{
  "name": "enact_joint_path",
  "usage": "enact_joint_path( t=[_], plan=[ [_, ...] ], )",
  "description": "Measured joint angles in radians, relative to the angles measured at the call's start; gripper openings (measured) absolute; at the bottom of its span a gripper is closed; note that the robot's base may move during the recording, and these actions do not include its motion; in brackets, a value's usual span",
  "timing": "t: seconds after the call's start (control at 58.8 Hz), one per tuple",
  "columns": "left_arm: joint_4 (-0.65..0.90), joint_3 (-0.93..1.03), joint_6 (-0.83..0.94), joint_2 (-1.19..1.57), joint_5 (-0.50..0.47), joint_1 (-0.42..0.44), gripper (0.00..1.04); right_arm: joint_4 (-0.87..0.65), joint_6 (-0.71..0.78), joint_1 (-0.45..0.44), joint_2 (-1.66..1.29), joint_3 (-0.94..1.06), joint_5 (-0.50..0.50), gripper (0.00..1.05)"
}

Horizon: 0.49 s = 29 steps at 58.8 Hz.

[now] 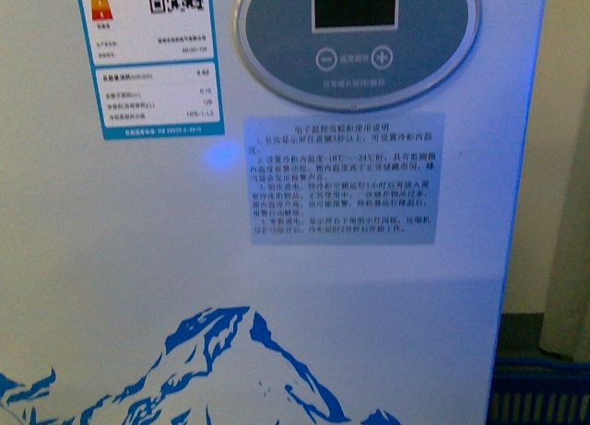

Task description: Put drink in fridge

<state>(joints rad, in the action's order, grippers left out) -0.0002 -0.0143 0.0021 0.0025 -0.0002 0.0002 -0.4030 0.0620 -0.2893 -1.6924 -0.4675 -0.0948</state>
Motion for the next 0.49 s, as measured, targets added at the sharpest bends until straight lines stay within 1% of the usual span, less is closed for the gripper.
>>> enact_joint_path(
  t=[0.051,0.153,0.306,0.493],
  plan=[
    [0.0,0.0,0.0,0.0,0.0,0.0,0.97,-0.051,-0.002,0.019,-0.139,-0.055,-0.025,0.97],
    [0.0,0.0,0.0,0.0,0.0,0.0,0.97,-0.086,-0.013,0.045,-0.289,-0.122,-0.045,0.97],
    [0.0,0.0,0.0,0.0,0.0,0.0,0.97,-0.089,-0.048,0.09,-0.51,-0.246,-0.064,0.97],
    [0.0,0.0,0.0,0.0,0.0,0.0,0.97,-0.09,-0.089,0.116,-0.723,-0.392,-0.09,0.97]
  ],
)
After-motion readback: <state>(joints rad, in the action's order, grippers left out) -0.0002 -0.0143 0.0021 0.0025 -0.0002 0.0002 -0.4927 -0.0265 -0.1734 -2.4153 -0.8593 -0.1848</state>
